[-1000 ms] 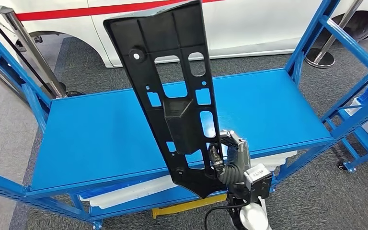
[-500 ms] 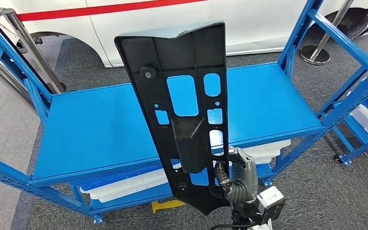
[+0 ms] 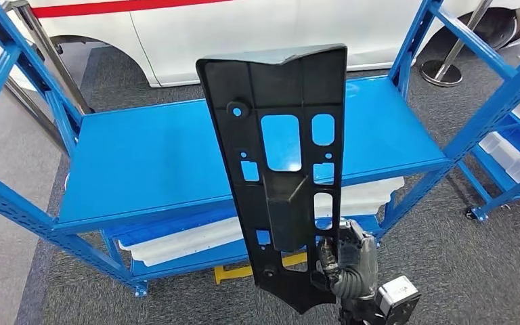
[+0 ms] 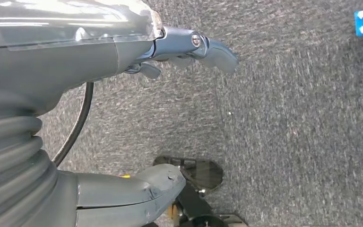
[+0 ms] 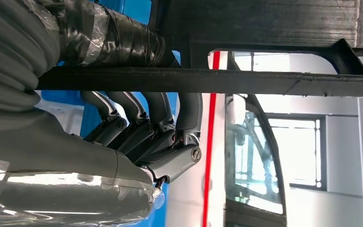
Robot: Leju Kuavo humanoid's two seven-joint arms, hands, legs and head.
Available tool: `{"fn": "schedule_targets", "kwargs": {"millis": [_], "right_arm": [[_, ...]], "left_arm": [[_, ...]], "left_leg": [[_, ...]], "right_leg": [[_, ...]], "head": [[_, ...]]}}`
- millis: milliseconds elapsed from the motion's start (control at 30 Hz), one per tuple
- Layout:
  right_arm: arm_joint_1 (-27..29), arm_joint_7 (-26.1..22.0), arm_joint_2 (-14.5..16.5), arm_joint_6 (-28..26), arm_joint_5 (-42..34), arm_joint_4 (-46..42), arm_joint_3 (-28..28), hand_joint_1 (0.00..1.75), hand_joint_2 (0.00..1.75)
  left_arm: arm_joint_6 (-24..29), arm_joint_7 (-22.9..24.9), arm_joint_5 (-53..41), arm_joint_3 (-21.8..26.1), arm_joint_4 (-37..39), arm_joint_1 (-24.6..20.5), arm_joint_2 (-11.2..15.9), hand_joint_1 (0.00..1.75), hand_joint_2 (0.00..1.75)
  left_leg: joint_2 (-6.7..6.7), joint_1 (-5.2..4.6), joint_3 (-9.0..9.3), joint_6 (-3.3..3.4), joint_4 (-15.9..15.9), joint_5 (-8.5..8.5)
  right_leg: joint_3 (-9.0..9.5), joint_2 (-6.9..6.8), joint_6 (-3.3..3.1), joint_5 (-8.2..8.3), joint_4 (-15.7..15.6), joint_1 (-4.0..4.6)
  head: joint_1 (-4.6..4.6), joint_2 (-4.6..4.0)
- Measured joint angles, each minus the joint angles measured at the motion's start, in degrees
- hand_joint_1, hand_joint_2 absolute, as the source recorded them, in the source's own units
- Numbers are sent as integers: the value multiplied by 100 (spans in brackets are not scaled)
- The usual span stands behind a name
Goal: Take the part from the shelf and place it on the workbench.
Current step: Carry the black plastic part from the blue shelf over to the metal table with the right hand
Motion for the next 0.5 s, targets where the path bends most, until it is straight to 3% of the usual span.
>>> {"fn": "schedule_targets", "kwargs": {"millis": [33,67,133,167,200,233,267,300,367,400,433,500], "right_arm": [[15,-12,0,33,3,-10,-27,171,175],[36,-26,0,80,7,-20,-64,171,175],[95,-62,1,210,3,-32,-162,171,175],[136,-79,2,280,-16,-33,-219,171,175],[181,-98,4,352,-53,-33,-281,171,175],[228,-121,7,424,-106,-33,-344,171,175],[274,-145,13,495,-171,-34,-416,171,175],[320,-174,24,561,-243,-39,-492,171,175],[400,-237,63,683,-384,-71,-656,171,175],[444,-269,92,740,-445,-97,-746,171,175],[498,-300,122,802,-497,-128,-847,171,175],[639,-349,191,944,-566,-191,-1101,171,175]], "left_arm": [[2,0,-9,1,1,-4,-8,0,175],[5,-1,-20,3,1,-6,-16,0,175],[13,-2,-47,11,2,-6,-24,0,175],[17,-3,-57,18,2,-4,-27,0,175],[22,-4,-67,28,2,-3,-32,0,175],[28,-5,-75,39,2,-3,-37,0,175],[35,-7,-83,51,2,-2,-45,0,175],[41,-7,-89,65,2,0,-54,0,175],[54,-8,-93,104,2,20,-74,0,175],[62,-8,-93,127,2,31,-82,0,175],[68,-8,-92,148,2,39,-90,0,175],[79,-9,-88,184,2,40,-97,0,175]], "left_leg": [[18,12,-40,51,-19,59],[38,25,-92,97,-39,124],[63,21,-225,155,-40,240],[68,16,-299,161,-30,298],[79,11,-376,160,-17,352],[95,8,-453,154,3,400],[120,8,-528,146,28,438],[148,7,-590,136,60,464],[209,-13,-667,98,127,493],[249,-23,-681,71,150,504],[300,-28,-685,37,156,520],[390,-17,-692,-41,158,548]], "right_leg": [[-32,5,29,-96,62,-4],[-88,9,54,-298,220,-10],[-255,8,93,-871,827,-33],[-326,7,114,-1072,1180,-41],[-343,6,130,-1132,1434,-46],[-281,4,140,-1066,1524,-49],[-112,-10,143,-908,1394,-51],[158,-67,140,-745,1066,-51],[717,-271,98,-679,237,-15],[878,-347,62,-722,-45,6],[934,-364,18,-771,-185,28],[885,-268,-87,-708,-236,27]], "head": [[2,1],[2,1],[4,1],[3,1],[4,1],[3,1],[3,1],[4,1],[3,1],[3,1],[0,1],[1,1]]}}
